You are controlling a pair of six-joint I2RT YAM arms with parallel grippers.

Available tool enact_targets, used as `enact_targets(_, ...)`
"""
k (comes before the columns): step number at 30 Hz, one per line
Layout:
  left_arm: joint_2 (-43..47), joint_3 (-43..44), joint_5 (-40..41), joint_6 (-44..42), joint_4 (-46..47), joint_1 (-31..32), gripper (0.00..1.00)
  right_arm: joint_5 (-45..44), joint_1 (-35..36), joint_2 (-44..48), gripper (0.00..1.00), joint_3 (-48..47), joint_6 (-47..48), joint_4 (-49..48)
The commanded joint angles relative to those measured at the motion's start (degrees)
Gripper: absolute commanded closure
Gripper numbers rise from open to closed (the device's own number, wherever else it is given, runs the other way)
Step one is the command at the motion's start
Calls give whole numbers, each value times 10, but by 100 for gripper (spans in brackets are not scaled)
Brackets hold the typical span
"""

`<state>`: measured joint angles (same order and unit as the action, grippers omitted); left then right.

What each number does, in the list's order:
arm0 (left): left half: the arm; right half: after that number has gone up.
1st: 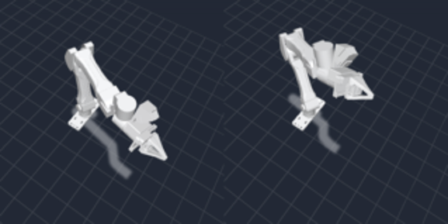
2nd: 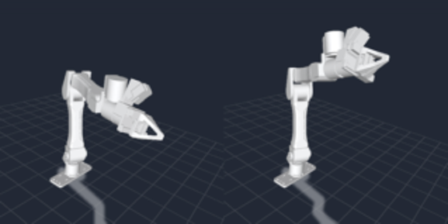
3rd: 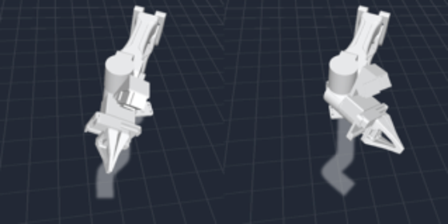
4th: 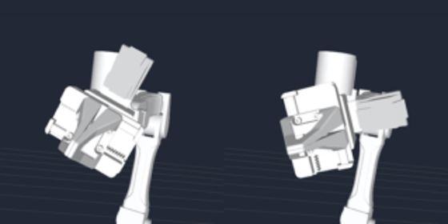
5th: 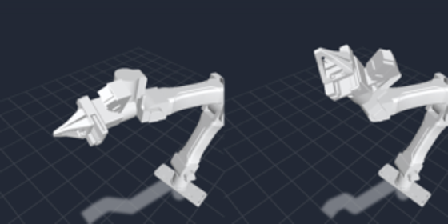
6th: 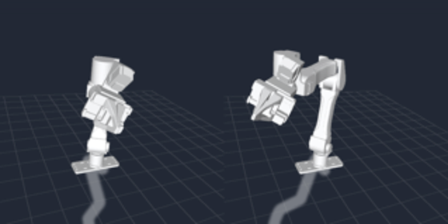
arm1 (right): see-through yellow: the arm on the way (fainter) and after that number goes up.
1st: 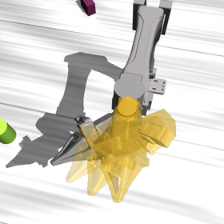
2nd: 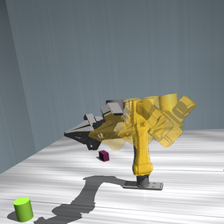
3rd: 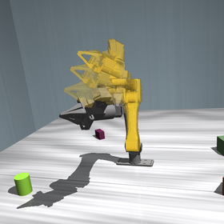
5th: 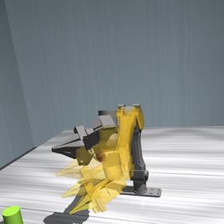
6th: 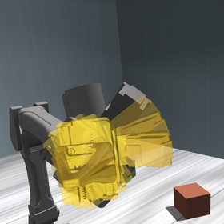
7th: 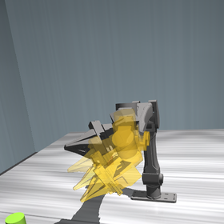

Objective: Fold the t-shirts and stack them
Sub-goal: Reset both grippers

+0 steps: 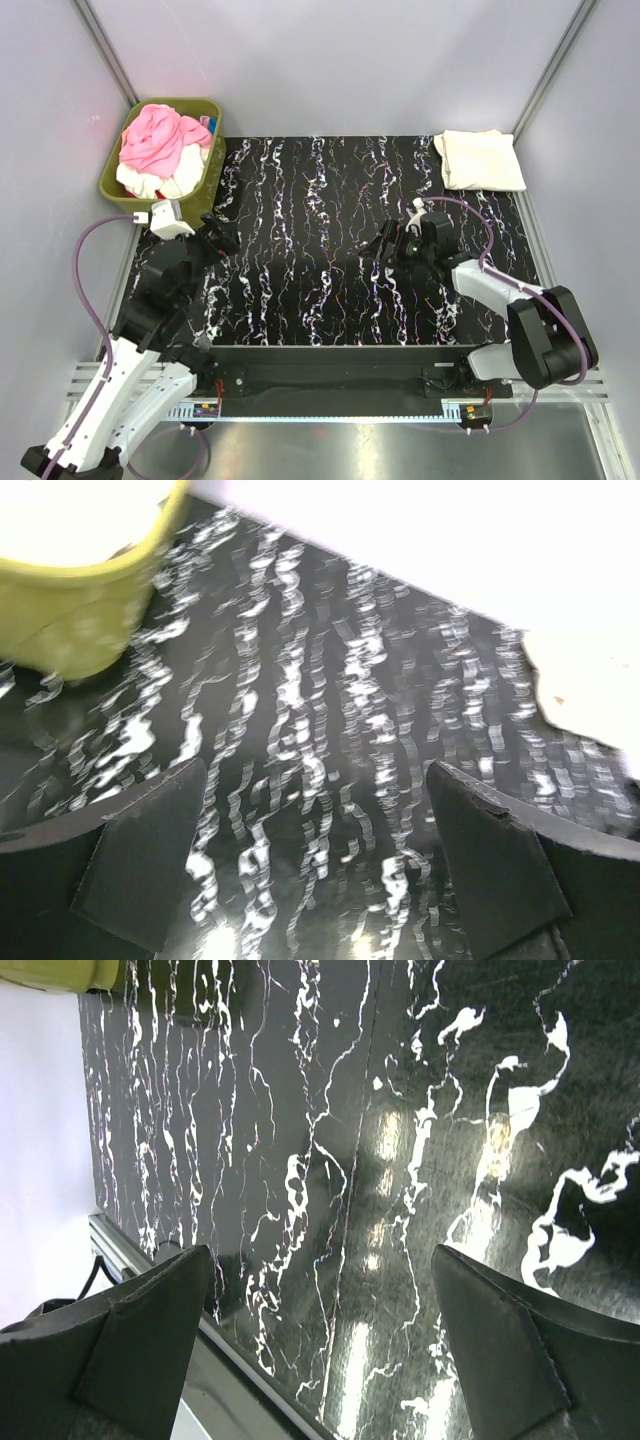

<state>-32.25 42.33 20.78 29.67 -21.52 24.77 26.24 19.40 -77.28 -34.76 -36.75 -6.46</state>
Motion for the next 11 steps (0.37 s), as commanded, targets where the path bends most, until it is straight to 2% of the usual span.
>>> enact_targets(1, -11, 53, 80, 17, -85, -2, 1, 7, 2, -6, 0, 0, 3, -70)
enact_targets(3, -33, 104, 109, 28, -130, -2, 1, 10, 2, -14, 0, 2, 4, -78)
enact_targets(5, -53, 135, 120, -2, -174, -2, 1, 20, 3, -31, 0, -4, 5, -80)
enact_targets(8, -44, 130, 121, -39, -187, -2, 1, 27, 2, -53, 0, -16, 5, -74)
enact_targets(11, -33, 131, 127, -21, -191, -2, 1, 29, 2, -62, 0, -22, 7, -71)
